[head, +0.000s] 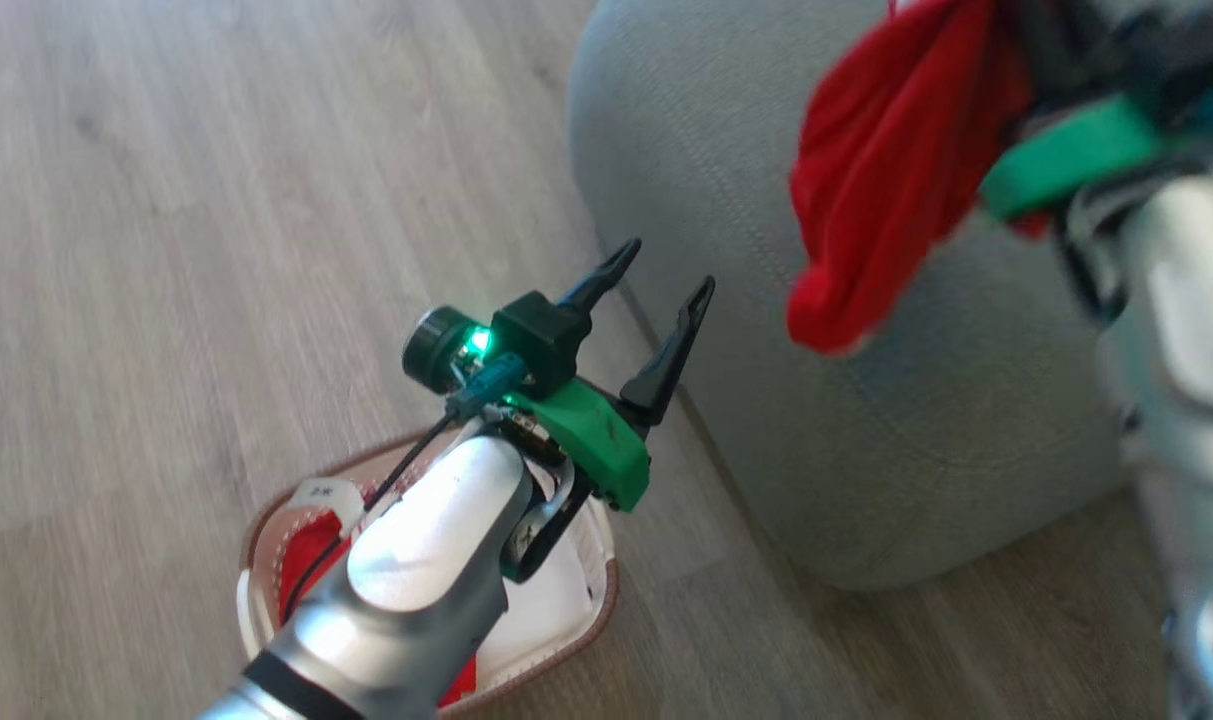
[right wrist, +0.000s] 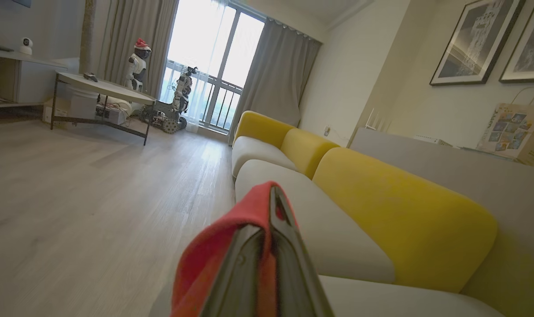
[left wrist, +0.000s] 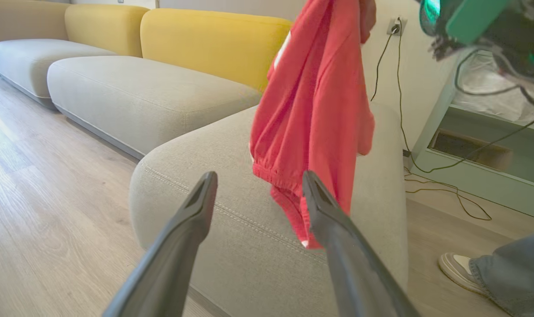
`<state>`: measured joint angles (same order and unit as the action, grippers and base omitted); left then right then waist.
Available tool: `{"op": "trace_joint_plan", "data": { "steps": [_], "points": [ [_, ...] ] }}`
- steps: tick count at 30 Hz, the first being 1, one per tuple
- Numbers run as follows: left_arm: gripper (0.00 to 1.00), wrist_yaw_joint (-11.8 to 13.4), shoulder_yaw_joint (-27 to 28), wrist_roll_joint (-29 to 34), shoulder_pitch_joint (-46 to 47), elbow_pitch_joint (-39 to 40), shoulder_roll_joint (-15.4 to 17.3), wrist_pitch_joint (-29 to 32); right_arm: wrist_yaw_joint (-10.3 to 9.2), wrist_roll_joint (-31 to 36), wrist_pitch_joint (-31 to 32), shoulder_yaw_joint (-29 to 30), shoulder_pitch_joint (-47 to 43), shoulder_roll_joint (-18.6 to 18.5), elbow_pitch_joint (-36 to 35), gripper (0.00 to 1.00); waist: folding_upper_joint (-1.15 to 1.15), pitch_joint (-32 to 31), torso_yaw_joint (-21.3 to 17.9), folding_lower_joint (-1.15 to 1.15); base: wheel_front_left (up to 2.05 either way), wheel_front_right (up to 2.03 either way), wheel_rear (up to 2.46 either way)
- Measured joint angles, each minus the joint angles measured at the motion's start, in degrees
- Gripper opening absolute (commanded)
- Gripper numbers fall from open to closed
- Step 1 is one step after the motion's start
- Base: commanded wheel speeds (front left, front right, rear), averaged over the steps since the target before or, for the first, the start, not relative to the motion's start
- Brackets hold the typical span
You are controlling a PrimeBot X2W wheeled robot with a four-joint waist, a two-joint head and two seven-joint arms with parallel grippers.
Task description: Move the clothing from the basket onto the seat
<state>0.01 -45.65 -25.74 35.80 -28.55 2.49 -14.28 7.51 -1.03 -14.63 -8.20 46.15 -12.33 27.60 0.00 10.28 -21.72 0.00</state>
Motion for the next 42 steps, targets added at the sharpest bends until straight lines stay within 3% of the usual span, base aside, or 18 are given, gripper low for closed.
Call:
{"op": "trace_joint_plan", "data": {
  "steps": [8, 19, 25, 35, 38, 39, 42],
  "points": [
    [1.00, 0.19, 0.08, 3.36, 2.78, 0.45, 0.07, -0.01, 0.00, -3.49, 1.77, 2.81, 22.05, -5.77, 11.26, 0.00, 0.00, 6.67, 4.46, 0.00, 0.00, 0.00, 0.00],
    [1.00, 0.51, 0.09, 6.43, 6.72, 2.49, 0.67, -0.01, 0.00, 2.36, 1.41, 14.99, 34.64, -11.71, 22.21, 0.00, 0.00, 15.47, 9.51, 0.01, 0.00, 0.00, 0.00],
    [1.00, 0.51, -0.54, 7.51, 7.78, 3.04, 1.03, 0.09, 0.00, 7.24, 0.55, 20.85, 33.19, -10.43, 28.72, 0.00, 0.00, 19.38, 11.22, 0.01, 0.00, 0.00, 0.00],
    [1.00, 0.52, -1.92, 8.02, 9.10, 4.08, 2.21, 0.77, 0.00, 14.05, 0.16, 31.97, 22.88, -2.64, 33.39, 0.00, 0.00, 23.95, 12.67, 0.01, 0.00, 0.00, 0.00],
    [1.00, 0.54, -1.91, 8.02, 9.11, 4.10, 2.72, 0.85, 0.00, 15.60, 0.16, 33.06, 21.84, -1.58, 33.18, 0.54, 0.00, 24.35, 12.69, 0.00, 0.00, 0.00, 0.00],
    [1.00, 0.58, -1.88, 8.02, 9.11, 4.10, 2.79, 0.85, 0.00, 15.88, 0.16, 33.21, 21.84, -1.21, 33.20, 0.97, -0.01, 24.38, 12.64, 0.00, 0.00, 0.00, 0.00],
    [1.00, 1.07, -1.77, 8.00, 9.10, 4.11, 2.98, 0.85, 0.00, 15.94, 0.16, 32.37, 21.64, 0.09, 33.19, 1.00, 0.00, 24.20, 12.42, 0.00, 0.00, 0.00, 0.00]
  ]
}}
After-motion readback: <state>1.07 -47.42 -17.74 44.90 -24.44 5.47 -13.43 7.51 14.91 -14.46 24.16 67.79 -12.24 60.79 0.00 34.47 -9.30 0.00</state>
